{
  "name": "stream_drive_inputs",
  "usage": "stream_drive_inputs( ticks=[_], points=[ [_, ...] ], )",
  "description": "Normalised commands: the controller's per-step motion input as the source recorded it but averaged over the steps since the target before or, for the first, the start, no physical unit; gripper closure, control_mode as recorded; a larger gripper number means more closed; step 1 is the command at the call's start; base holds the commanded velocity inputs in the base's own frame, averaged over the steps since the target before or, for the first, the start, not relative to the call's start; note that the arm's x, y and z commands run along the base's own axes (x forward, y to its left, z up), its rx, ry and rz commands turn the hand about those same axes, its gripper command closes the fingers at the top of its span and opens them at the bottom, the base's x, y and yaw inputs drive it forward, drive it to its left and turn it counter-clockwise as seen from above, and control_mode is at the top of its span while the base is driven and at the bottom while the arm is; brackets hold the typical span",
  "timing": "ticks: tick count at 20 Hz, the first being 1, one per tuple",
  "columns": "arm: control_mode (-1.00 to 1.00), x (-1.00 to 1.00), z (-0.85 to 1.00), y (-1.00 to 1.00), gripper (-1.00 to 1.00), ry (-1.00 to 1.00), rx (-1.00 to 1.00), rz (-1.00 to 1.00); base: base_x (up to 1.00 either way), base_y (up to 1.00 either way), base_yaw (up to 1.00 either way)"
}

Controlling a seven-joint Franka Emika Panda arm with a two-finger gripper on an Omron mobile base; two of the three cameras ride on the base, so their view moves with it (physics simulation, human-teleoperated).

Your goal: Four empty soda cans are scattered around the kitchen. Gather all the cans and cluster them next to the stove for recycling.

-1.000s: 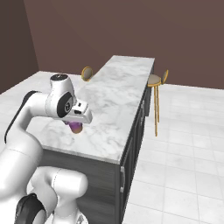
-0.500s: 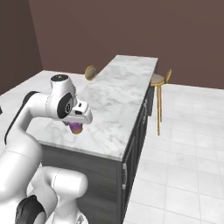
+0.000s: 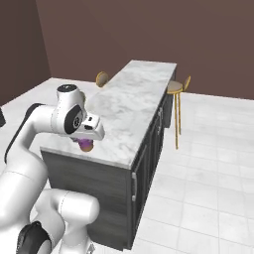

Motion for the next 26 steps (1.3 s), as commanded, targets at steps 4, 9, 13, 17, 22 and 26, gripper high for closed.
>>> stream_drive_inputs(
  ticks=[4,9,13,17,22,26],
  points=[
    [1.0,0.0,0.0,0.0,1.0,0.0,0.0,0.0,-0.17,-0.72,0.01],
    [1.0,0.0,0.0,0.0,1.0,0.0,0.0,0.0,0.0,-0.88,0.0],
    [1.0,0.0,0.0,0.0,1.0,0.0,0.0,0.0,0.03,-0.89,0.0],
    [1.0,0.0,0.0,0.0,1.0,0.0,0.0,0.0,0.15,-0.87,0.0],
    [1.0,0.0,0.0,0.0,1.0,0.0,0.0,0.0,0.37,-0.8,0.0],
    [1.0,0.0,0.0,0.0,1.0,0.0,0.0,0.0,0.81,-0.44,-0.01]
  ],
)
